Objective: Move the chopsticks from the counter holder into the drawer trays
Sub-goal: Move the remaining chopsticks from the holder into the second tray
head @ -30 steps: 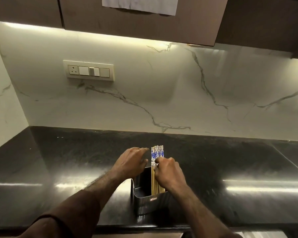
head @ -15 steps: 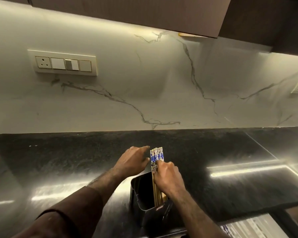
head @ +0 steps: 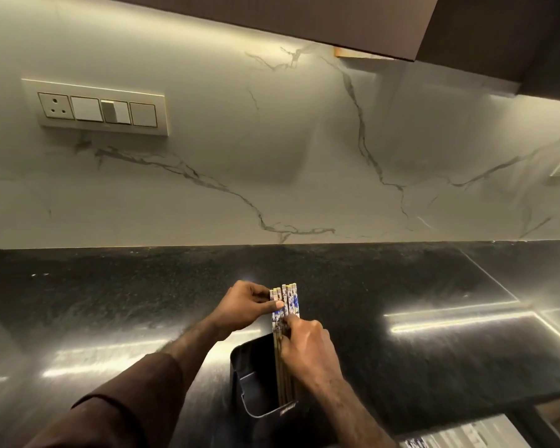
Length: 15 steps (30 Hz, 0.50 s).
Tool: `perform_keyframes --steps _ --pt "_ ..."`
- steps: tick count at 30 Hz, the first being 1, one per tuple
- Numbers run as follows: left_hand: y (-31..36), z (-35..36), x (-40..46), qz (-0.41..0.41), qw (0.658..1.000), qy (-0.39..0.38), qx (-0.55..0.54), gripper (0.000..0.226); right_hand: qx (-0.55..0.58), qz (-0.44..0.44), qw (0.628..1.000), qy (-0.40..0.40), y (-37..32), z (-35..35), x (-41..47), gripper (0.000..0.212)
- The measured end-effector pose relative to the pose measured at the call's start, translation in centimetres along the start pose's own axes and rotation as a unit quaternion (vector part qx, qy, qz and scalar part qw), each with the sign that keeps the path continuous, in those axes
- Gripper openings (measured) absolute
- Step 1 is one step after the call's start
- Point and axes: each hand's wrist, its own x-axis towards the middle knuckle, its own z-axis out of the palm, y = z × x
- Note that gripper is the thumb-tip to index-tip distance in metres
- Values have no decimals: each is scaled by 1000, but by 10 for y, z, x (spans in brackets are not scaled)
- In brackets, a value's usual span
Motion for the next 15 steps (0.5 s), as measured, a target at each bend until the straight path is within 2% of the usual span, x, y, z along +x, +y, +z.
perform_keyframes --steps 7,15 --pt "2 0 1 -20 1000 5 -22 14 19 -24 999 15 5 3 0 24" --pt "8 -3 -2 -28 999 19 18 15 41 -21 999 10 2 8 2 20"
